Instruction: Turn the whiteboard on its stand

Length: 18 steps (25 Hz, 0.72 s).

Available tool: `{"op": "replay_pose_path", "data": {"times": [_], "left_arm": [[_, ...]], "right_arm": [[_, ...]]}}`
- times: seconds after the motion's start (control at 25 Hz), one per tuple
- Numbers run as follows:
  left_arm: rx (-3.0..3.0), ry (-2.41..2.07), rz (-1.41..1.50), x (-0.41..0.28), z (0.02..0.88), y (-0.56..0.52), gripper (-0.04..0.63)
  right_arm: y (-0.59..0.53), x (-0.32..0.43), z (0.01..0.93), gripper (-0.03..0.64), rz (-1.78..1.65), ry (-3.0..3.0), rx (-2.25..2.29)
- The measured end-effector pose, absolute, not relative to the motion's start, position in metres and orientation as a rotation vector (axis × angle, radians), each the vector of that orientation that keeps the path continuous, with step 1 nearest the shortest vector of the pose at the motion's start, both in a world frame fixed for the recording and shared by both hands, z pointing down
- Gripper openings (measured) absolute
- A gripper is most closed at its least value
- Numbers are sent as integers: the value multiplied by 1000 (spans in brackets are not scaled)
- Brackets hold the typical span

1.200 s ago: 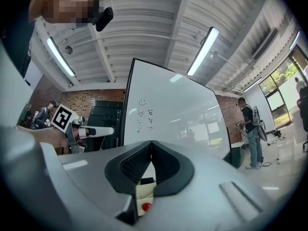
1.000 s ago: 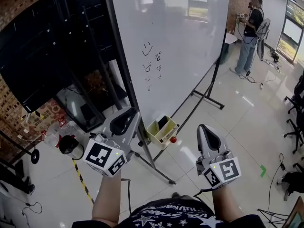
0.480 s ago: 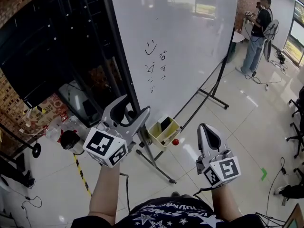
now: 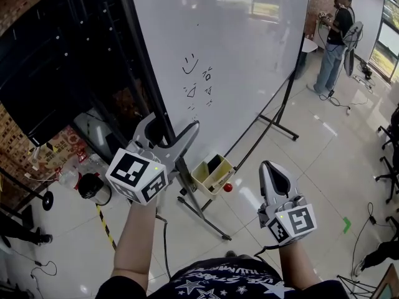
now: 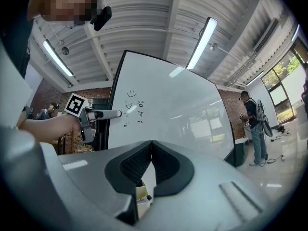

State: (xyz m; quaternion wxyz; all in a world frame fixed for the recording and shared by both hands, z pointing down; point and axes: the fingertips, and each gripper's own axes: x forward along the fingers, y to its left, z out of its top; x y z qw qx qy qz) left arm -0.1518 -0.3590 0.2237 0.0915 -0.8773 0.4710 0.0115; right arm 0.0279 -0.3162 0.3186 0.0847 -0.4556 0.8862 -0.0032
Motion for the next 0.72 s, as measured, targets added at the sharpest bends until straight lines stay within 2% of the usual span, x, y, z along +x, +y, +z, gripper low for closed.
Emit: {"op": "replay_pose_path", "data": {"times": [0.12, 0.2, 0.36, 0.72], "left_arm": [[-2620, 1405, 26, -151, 226, -360, 241], [-2624, 1402, 30, -152, 226, -359, 146], [-2632, 1421, 2, -157, 224, -362, 64], [-2711, 1435, 103, -159, 225, -364, 44]], "right_arm": [[-316, 32, 319, 8, -4, 2643, -1367], [-316, 34, 318, 8, 3, 2646, -1367], [-316, 38, 318, 8, 6, 2649, -1373], [-316, 38, 320, 8, 5, 2655, -1371]]}}
